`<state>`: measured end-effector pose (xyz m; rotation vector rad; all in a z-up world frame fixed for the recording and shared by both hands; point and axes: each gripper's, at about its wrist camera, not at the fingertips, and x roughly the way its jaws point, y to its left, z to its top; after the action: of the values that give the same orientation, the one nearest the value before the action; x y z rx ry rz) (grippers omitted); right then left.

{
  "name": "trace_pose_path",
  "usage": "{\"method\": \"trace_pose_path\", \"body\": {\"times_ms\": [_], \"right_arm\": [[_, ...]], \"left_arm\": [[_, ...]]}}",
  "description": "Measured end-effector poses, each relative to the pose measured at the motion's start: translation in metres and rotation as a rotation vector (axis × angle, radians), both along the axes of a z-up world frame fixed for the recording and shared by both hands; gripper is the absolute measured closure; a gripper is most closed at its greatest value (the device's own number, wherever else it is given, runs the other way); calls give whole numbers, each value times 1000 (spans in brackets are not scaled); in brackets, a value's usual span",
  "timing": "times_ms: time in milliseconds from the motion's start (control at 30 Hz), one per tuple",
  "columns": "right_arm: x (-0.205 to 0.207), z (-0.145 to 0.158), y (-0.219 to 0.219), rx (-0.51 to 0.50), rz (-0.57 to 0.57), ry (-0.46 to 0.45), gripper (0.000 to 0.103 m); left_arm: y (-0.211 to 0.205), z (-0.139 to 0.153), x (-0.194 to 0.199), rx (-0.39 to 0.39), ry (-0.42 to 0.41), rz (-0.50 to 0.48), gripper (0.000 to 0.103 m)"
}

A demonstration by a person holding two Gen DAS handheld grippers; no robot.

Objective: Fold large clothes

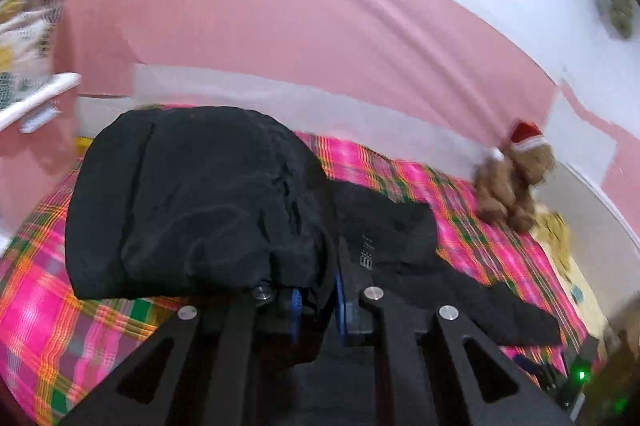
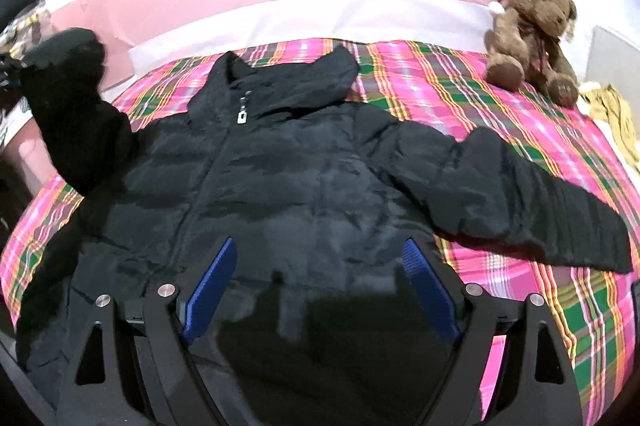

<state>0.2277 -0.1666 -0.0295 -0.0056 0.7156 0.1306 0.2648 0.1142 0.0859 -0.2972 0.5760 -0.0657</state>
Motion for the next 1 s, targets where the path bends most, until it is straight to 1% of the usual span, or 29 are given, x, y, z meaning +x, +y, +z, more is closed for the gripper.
{"method": "trace_pose_path", "body": {"times_ms": [67, 133, 200, 333, 400, 433, 467, 500, 533, 567, 600, 667, 733, 800, 867, 933, 967, 1000], "right_arm": [[0, -2, -8, 10, -10, 1, 18], [1, -4, -15, 31, -10, 9, 18], [1, -8, -18, 44, -12, 21, 18], [1, -15, -26, 74, -20, 37, 18], [1, -17, -28, 78, -28, 39, 18], [2, -18, -30, 84, -32, 40, 18], [2, -19, -31, 89, -37, 40, 18], [2, -20, -33, 90, -43, 39, 18], [2, -20, -34, 90, -47, 37, 18], [1, -19, -35, 90, -49, 35, 18], [1, -18, -35, 91, -50, 33, 18], [0, -15, -34, 87, -52, 25, 18], [-1, -8, -33, 80, -51, 7, 18], [-2, -2, -31, 73, -49, -7, 18], [-2, 4, -26, 63, -45, -22, 18], [1, 8, -22, 60, -31, -32, 19], [7, 9, -17, 63, -12, -33, 26], [12, 8, -14, 66, 1, -28, 35]], "left_arm": [[-26, -16, 14, 3, 37, -62, 89], [-47, -40, 27, 9, 84, -120, 89], [-71, -66, 39, 31, 132, -160, 89], [-98, -113, 56, 57, 211, -224, 88], [-114, -124, 58, 67, 219, -261, 82], [-120, -128, 57, 72, 219, -291, 75], [-129, -129, 56, 65, 222, -322, 64], [-137, -129, 55, 48, 228, -350, 57], [-142, -129, 55, 27, 230, -374, 47], [-145, -127, 52, 8, 225, -394, 43], [-146, -125, 49, -4, 214, -410, 41], [-148, -117, 42, -31, 203, -442, 35], [-148, -108, 34, -57, 189, -464, 33], [-139, -98, 25, -75, 170, -466, 32], [-123, -89, 18, -99, 153, -446, 32], [-108, -80, 18, -95, 130, -402, 32], [-96, -78, 19, -69, 122, -364, 32], [-86, -78, 25, -33, 124, -321, 32]]}}
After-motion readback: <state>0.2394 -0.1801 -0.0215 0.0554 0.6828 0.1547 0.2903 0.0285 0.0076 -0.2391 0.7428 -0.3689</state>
